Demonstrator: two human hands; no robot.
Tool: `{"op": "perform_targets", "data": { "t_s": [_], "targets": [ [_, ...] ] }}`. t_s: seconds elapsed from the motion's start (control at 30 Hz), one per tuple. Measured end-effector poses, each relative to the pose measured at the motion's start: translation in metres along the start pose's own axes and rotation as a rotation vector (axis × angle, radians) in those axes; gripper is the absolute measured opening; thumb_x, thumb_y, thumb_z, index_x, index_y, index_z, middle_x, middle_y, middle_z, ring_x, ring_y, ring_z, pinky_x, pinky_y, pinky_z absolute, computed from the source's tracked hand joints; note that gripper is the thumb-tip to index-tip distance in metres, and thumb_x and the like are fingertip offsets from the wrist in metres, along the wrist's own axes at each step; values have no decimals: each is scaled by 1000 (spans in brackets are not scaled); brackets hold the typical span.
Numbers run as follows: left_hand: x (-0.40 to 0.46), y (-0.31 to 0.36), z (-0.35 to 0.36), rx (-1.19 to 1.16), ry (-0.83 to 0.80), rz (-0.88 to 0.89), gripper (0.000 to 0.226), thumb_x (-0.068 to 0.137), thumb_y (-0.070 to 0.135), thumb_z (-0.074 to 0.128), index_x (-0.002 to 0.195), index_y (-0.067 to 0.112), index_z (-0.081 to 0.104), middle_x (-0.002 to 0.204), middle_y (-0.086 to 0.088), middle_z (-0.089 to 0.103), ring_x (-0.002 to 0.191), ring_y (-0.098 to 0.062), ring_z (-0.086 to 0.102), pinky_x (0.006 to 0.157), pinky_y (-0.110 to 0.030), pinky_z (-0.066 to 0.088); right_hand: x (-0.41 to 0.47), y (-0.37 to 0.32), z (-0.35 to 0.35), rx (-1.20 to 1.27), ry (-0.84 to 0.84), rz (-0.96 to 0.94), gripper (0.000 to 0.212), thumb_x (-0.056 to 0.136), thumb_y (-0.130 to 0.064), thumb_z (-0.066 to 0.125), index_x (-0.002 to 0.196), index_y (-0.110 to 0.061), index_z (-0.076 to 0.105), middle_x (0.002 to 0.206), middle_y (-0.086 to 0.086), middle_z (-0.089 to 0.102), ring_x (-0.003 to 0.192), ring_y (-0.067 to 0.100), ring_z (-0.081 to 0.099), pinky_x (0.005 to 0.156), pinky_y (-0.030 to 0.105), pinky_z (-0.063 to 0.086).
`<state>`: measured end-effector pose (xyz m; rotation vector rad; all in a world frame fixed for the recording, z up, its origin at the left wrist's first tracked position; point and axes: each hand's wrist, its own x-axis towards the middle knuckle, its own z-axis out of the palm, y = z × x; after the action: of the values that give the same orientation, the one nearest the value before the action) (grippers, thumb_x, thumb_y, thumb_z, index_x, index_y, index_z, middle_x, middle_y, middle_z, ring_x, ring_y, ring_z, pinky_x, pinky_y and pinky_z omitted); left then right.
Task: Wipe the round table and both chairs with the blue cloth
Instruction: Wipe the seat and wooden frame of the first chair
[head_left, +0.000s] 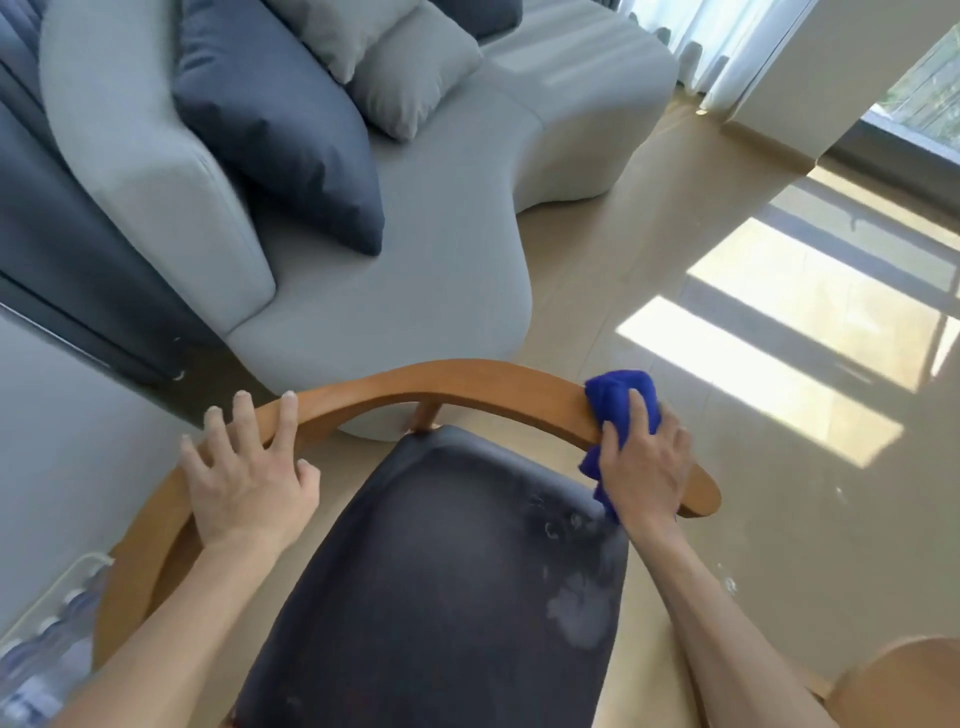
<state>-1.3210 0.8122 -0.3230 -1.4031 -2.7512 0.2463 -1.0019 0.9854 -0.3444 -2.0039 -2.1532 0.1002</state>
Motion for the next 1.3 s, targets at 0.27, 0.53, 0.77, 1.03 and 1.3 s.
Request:
{"op": "perform_targets", "data": {
  "t_s": [0.27,0.53,0.77,1.03,1.3],
  "targets": [
    [0,-2,-1,9,-61,7,77,82,51,49,148,24,19,151,-20,25,136,-42,25,109,-58,25,-9,27,-9,-27,58,314,45,95,-29,49,135,-9,45,133,29,44,112,48,43,93,55,36],
    [0,-4,-6,-45,-92,20,73,86,44,40,150,26,9,155,-16,17,141,-38,18,111,-54,21,18,-111,21,-10,-25,-21,45,97,-37,41,136,-16,41,134,19,47,114,37,47,94,49,37],
    [-4,-24,-12,-344,-41,48,58,91,26,44,147,23,26,156,-9,20,145,-27,13,117,-41,6,-38,-266,39,218,-266,-564,47,98,-43,41,141,-24,41,144,6,43,125,26,43,102,41,32],
    [-19,-41,-6,-387,-18,122,60,92,23,46,148,18,25,158,-7,17,147,-24,10,116,-35,-4,12,-206,18,-21,-289,-525,41,98,-36,43,138,-24,41,138,9,43,120,30,42,101,41,34],
    [-20,-33,-2,-231,-17,103,65,80,19,61,141,12,38,150,-16,32,141,-35,26,116,-46,13,24,-20,-21,-87,-145,15,40,98,-35,44,133,-17,42,125,19,50,109,38,49,93,50,38]
  ]
}}
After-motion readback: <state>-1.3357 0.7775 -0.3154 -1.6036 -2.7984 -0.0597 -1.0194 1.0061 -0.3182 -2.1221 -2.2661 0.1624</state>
